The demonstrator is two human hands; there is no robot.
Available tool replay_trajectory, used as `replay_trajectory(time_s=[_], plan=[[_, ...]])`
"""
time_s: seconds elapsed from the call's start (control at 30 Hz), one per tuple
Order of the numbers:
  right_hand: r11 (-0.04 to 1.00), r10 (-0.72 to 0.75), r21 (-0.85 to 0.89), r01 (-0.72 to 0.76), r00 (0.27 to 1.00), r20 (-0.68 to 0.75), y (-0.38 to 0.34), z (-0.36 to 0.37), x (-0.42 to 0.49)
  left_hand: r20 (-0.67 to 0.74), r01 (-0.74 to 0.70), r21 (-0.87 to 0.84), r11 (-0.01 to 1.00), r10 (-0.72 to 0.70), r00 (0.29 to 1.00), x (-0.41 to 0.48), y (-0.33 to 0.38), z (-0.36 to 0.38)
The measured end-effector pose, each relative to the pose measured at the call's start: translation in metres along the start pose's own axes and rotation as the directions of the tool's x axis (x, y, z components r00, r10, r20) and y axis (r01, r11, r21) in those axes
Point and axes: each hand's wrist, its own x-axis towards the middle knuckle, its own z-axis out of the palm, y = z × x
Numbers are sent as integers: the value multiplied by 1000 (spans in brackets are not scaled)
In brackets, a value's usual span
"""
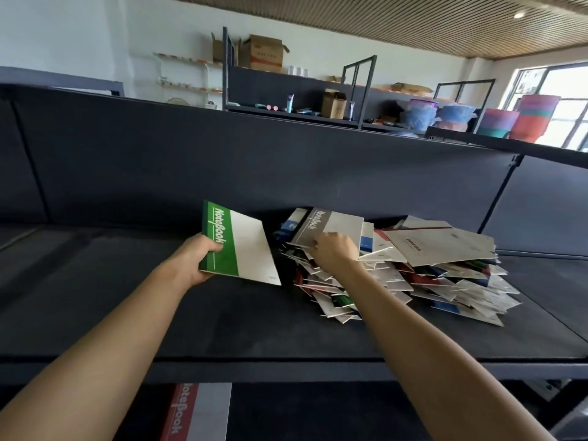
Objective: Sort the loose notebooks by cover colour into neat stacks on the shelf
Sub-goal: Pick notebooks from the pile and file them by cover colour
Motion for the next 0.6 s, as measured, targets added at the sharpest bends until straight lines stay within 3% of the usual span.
replay_trajectory(time_s=[0.1, 0.23, 0.33, 0.4, 0.47, 0.53, 0.6], plan=[[994, -17, -108, 9, 997, -73, -10, -3, -6, -27, -1, -7, 1000, 0, 1000, 1, -5, -5], [998, -41, -59, 33, 988, -148, -15, -18, -7, -6, -15, -41, 999, 14, 1000, -1, -7, 2], [969, -240, -91, 230, 964, -112, -38, -20, -23, 48, -20, -126, 992, 26, 999, -6, -5, 17], [895, -435, -134, 425, 898, -62, -54, -11, -38, 68, 21, -200, 979, -7, 998, -10, -6, 25], [823, -566, -95, 561, 823, -47, -59, -5, -45, 58, 22, -150, 988, -14, 998, -10, -10, 27], [840, -538, 43, 540, 841, -55, -54, -8, -37, 46, 0, -78, 997, 4, 999, -9, -14, 25], [912, -383, 133, 388, 922, -60, -38, -11, -21, 22, -11, -24, 1000, 11, 1000, -10, -15, 23]])
